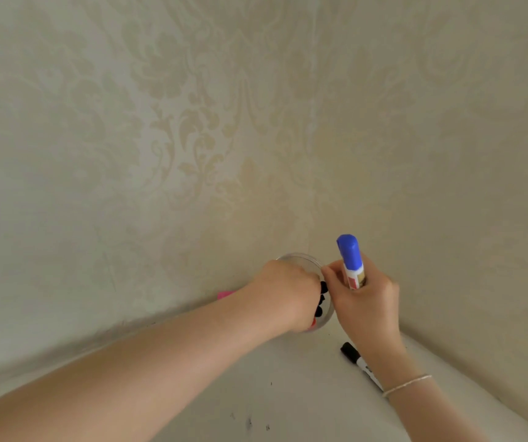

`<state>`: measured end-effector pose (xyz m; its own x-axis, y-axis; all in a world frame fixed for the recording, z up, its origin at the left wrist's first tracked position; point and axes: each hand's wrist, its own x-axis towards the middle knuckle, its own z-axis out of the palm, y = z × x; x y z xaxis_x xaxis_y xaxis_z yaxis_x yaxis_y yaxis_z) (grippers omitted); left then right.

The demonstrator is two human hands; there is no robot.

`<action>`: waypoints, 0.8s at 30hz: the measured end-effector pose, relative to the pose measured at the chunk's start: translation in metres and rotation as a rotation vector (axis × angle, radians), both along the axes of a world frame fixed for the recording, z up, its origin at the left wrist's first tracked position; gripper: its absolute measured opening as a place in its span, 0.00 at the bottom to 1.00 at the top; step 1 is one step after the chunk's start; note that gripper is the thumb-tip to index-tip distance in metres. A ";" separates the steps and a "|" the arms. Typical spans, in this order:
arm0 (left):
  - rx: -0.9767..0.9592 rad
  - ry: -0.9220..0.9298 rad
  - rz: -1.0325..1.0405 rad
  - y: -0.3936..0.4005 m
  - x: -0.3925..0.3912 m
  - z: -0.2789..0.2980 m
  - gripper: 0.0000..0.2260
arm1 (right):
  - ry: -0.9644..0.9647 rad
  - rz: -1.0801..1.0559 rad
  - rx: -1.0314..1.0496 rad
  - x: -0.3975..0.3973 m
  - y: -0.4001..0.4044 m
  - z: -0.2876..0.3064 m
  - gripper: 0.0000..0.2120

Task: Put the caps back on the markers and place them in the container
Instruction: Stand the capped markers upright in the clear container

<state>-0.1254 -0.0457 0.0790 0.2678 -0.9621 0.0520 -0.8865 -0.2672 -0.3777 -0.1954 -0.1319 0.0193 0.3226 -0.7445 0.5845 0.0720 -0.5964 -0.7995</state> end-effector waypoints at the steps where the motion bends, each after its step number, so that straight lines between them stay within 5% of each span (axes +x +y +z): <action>1: 0.013 0.013 -0.006 0.000 0.001 0.000 0.13 | 0.002 -0.001 -0.009 0.000 0.001 0.001 0.08; 7: -0.020 0.228 0.047 0.004 0.011 0.001 0.14 | 0.032 -0.045 -0.180 0.008 0.001 0.008 0.09; 15: -0.240 0.158 0.110 0.003 0.005 -0.023 0.17 | 0.064 -0.059 -0.203 0.009 0.001 0.008 0.09; 24: -0.228 0.407 0.026 -0.007 0.011 -0.020 0.06 | 0.068 -0.055 -0.127 0.007 -0.002 0.007 0.08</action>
